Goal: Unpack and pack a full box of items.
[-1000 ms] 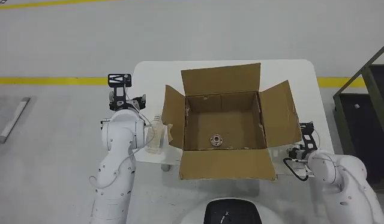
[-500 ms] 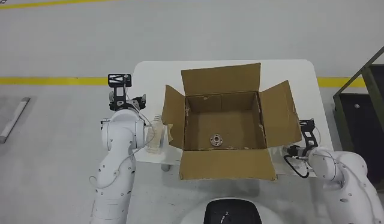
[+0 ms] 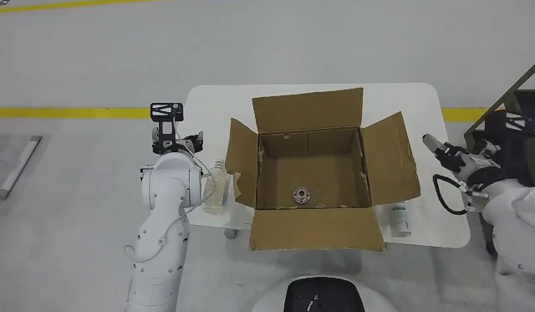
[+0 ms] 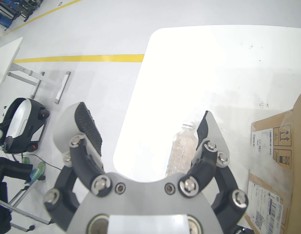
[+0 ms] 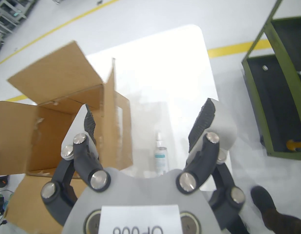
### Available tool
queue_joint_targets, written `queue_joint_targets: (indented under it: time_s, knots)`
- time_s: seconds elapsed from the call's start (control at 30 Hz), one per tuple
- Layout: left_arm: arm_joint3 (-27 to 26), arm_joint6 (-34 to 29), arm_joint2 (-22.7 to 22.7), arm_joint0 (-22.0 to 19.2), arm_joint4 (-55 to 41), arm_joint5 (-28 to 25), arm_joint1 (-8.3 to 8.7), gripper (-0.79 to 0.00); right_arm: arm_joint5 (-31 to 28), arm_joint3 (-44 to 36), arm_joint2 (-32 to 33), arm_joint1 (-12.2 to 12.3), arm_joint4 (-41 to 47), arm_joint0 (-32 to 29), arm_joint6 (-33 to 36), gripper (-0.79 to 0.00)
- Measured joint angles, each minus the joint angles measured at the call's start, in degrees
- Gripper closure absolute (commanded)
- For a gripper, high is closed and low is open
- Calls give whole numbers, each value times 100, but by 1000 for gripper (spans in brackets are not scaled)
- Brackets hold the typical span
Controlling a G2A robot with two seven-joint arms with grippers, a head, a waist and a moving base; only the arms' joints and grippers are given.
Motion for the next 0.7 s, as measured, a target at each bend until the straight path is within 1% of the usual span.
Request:
queue_joint_targets:
  time_s: [0.1, 0.2, 0.33, 0.43, 0.53, 0.63, 0.7]
  knots:
    - [0, 0, 0, 0, 0, 0, 0, -785, -103, -97, -624, 7, -82, 270, 139, 0]
    - [0, 0, 0, 0, 0, 0, 0, -785, -150, 282, -1410, 13, -660, 619, 303, 0]
    - [0, 0, 0, 0, 0, 0, 0, -785, 243, 1076, -2659, -52, -1836, 1185, 483, 0]
    - [0, 0, 0, 0, 0, 0, 0, -785, 690, 1816, -3316, -139, -2151, 1590, 712, 0]
    - [0, 0, 0, 0, 0, 0, 0, -785, 976, 2618, -3771, -228, -2368, 2015, 1104, 0]
    - [0, 0, 0, 0, 0, 0, 0, -785, 1218, 3265, -4043, -318, -2352, 2361, 1398, 0]
    - [0, 0, 0, 0, 0, 0, 0, -785, 1312, 3632, -4152, -368, -2347, 2533, 1470, 0]
